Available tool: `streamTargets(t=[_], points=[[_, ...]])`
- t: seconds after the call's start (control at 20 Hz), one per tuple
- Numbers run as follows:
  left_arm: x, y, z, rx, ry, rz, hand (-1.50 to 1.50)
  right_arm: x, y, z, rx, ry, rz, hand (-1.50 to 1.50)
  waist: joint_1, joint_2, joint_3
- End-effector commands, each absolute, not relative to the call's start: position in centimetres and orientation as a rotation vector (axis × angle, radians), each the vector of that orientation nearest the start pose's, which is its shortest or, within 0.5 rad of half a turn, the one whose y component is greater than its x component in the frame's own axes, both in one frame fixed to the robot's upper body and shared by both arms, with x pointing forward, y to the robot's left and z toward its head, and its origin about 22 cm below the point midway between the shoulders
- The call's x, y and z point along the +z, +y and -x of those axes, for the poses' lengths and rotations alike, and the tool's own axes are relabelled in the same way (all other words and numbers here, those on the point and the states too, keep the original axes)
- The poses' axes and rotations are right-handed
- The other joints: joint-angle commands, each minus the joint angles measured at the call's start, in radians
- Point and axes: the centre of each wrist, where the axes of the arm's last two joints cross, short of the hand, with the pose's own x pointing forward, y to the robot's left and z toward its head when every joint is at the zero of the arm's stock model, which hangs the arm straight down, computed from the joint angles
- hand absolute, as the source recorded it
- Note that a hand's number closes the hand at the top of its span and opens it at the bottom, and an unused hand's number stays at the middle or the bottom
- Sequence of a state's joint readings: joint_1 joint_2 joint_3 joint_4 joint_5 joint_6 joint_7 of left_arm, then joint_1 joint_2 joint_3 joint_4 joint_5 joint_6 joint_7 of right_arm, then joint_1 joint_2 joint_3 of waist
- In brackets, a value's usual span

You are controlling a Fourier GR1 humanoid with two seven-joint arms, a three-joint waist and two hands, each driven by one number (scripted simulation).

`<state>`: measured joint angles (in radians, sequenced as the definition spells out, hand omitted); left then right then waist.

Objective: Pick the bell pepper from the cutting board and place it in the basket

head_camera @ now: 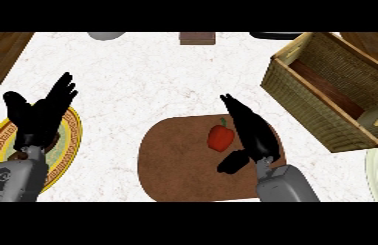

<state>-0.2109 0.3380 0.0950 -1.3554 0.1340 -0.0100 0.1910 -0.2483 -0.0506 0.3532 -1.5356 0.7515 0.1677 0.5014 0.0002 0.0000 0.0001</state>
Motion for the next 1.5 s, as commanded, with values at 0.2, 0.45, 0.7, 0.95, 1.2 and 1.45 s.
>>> streamTargets(t=[0.2,0.45,0.7,0.95,1.2,1.45], points=[[3.9,31.4,-28.7,-0.067,-1.389,-0.201,0.00,3.7,-11.2,-27.9,0.994,-1.178,0.583,-1.50,0.002,0.000,0.000],[3.5,31.7,-28.0,-0.056,-1.376,-0.192,0.00,2.1,-11.1,-27.2,1.065,-1.172,0.603,1.50,0.002,-0.001,0.000],[3.7,30.6,-28.3,-0.081,-1.389,-0.172,0.00,0.0,-11.1,-28.0,1.132,-1.151,0.604,1.50,0.003,0.000,0.000],[4.1,30.8,-30.2,-0.083,-1.388,-0.187,0.00,0.2,-9.7,-27.0,1.162,-1.167,0.600,1.50,-0.002,0.000,0.000],[4.7,31.8,-28.9,-0.097,-1.394,-0.171,0.00,1.8,-6.7,-29.5,0.994,-1.089,0.705,1.50,0.034,0.002,0.000],[4.4,29.5,-30.5,-0.147,-1.401,-0.135,0.00,7.6,-4.7,-32.6,0.679,-1.003,0.849,1.50,0.078,0.011,-0.001]])
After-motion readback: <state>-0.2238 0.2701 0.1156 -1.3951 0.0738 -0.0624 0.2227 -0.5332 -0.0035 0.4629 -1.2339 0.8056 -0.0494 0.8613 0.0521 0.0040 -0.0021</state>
